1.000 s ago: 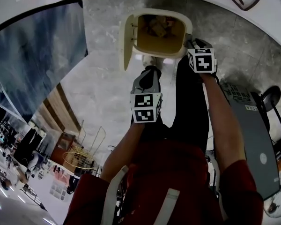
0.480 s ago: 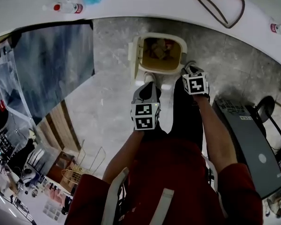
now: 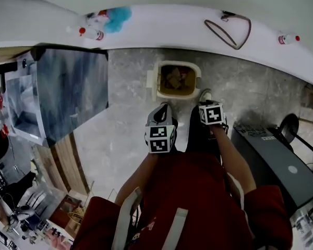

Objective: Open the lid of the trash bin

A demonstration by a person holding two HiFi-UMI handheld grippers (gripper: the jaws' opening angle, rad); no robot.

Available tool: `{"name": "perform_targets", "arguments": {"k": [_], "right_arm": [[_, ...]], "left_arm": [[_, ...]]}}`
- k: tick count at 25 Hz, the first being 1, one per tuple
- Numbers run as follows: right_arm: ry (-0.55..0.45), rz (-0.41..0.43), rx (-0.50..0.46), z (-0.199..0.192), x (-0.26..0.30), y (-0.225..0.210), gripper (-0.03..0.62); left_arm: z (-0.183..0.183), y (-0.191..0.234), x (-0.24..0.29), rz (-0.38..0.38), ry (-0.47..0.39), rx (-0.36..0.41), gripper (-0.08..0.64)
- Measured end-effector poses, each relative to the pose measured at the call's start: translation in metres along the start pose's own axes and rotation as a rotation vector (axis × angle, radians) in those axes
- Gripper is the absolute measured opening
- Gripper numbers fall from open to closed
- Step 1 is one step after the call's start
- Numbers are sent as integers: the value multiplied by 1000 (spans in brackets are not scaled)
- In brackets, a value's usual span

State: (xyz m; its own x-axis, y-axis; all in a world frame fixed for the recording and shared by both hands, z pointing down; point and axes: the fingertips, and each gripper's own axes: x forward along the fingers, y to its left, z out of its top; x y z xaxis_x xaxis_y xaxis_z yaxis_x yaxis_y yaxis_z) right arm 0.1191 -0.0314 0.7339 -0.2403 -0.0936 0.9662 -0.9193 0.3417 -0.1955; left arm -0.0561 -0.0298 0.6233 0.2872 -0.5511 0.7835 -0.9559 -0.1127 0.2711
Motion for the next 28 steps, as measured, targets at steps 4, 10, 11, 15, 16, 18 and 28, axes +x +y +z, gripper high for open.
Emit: {"name": "perform_targets", "arguments": {"k": [4, 10, 11, 15, 16, 18, 28], "right_arm": [[-75, 10, 11, 7, -32, 22, 149], [-271, 33, -5, 36, -85, 56, 149], [-313, 28, -7, 43, -96, 61, 149], [-502, -6, -8, 70, -146, 76, 149], [-547, -8, 0, 77, -159, 79, 149], [-619, 9, 25, 90, -183, 86, 149], [-1029, -107, -87, 142, -324, 103, 149]], "left_arm": [[18, 2, -21, -25, -49, 20, 5], [62, 11, -52, -46, -176, 52, 5], [71, 14, -59, -48, -204, 55, 5], [105, 20, -90, -51, -317, 84, 5], [113, 21, -98, -50, -343, 93, 5], [129, 23, -113, -53, -392, 100, 5], [211, 16, -205, -70, -684, 197, 5]]}}
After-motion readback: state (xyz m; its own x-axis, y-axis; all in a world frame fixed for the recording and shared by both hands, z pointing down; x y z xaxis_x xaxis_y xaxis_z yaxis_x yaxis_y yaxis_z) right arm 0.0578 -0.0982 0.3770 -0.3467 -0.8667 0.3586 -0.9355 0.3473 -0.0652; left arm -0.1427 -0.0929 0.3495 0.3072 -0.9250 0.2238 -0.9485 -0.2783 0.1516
